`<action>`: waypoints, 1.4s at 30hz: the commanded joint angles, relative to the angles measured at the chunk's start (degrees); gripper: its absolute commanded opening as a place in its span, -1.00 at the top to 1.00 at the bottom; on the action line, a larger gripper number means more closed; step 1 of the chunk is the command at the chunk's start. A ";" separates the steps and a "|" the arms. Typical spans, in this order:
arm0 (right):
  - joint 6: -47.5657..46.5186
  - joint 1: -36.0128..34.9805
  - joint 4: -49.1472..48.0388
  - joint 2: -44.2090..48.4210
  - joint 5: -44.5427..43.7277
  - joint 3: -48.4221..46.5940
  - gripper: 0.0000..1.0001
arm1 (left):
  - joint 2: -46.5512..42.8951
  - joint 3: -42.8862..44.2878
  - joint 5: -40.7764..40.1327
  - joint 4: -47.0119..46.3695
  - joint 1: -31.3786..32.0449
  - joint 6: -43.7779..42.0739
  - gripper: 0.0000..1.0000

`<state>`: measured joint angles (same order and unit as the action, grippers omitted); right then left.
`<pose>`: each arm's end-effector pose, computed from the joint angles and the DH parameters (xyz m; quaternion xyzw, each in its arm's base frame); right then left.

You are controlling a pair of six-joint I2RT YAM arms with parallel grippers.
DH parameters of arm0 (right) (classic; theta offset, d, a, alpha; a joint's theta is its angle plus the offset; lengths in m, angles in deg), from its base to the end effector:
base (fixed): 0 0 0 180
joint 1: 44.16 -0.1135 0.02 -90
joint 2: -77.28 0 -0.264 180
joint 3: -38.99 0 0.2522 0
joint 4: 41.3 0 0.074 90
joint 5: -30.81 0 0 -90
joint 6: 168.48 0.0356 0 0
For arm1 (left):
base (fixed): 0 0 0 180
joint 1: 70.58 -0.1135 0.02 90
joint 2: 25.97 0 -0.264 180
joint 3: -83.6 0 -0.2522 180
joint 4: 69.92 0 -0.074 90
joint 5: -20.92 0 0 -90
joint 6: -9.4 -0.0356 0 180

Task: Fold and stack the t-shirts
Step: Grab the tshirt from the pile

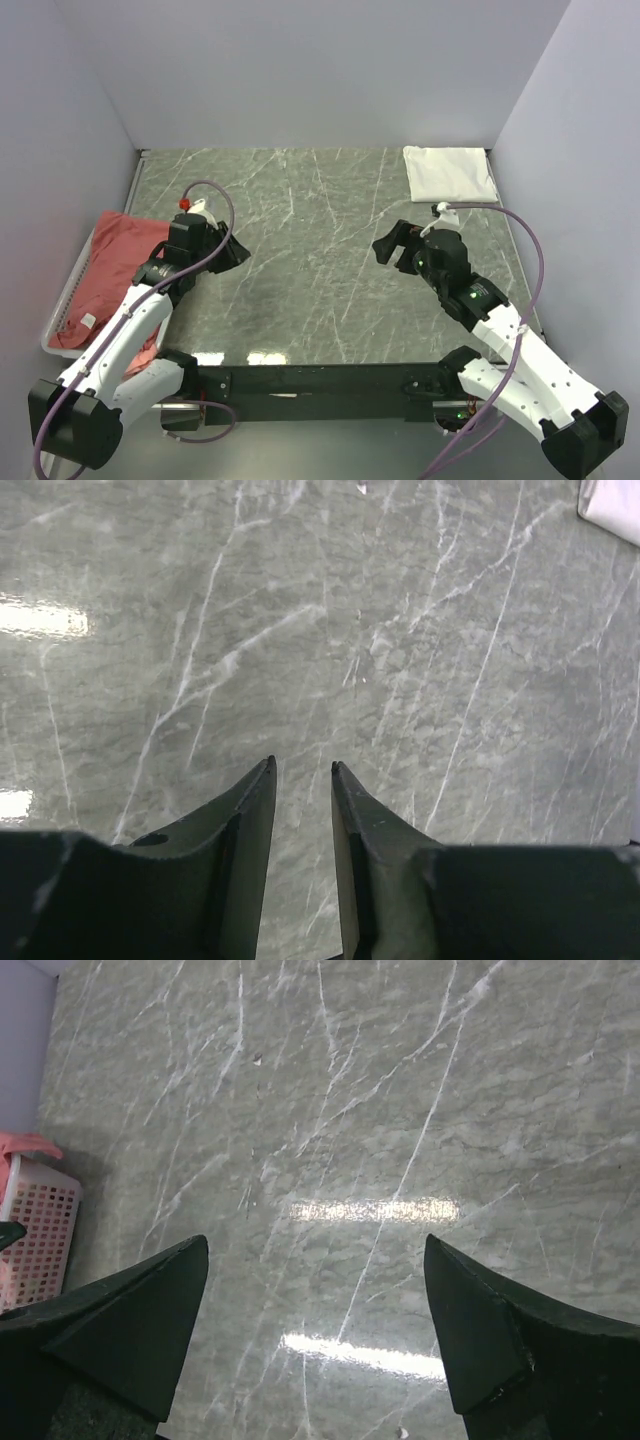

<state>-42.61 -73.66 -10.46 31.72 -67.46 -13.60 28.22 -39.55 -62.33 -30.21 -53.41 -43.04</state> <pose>0.1639 0.0868 0.2888 0.0857 0.8321 0.2433 0.4910 0.1944 -0.0644 0.2734 -0.1323 0.8841 -0.2514 0.3710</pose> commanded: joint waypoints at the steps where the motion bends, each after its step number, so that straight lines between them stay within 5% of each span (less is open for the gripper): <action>1: -2.04 -0.12 -1.27 -0.93 -0.61 -2.30 -0.89 | -1.37 1.73 -3.66 -1.00 -0.12 1.55 0.30; 7: -4.15 0.05 -2.57 -1.72 3.79 -2.22 -0.89 | 1.61 8.58 -14.00 4.44 -0.29 2.78 0.11; 13: -5.73 -0.12 -1.97 -4.18 6.59 -2.65 -0.90 | 5.56 16.58 -27.46 10.68 -2.92 3.74 -0.47; 20: -5.38 -0.03 -4.69 -6.38 10.46 0.07 -0.90 | 10.57 20.02 -34.61 16.05 -21.69 8.75 -0.99; 25: -5.56 -0.12 -4.51 -8.05 12.05 -0.02 -0.91 | 15.06 18.26 -33.46 17.46 -31.57 11.65 -0.99; 34: -5.38 -0.12 -5.30 -8.05 13.11 0.95 -0.91 | 20.77 13.78 -36.80 16.06 -35.27 18.69 -0.52; 40: -5.38 -0.04 -5.13 -8.14 13.46 0.60 -0.92 | 20.52 12.37 -33.81 13.69 -36.24 17.02 0.40; 42: -5.29 -0.12 -5.13 -8.14 13.63 0.42 -0.92 | 20.08 12.72 -33.46 14.29 -36.50 16.41 0.95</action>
<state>-47.33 -73.66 -13.83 23.44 -54.52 -12.88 49.82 -26.68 -96.89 -14.93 -89.45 -25.91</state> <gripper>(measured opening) 0.959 0.108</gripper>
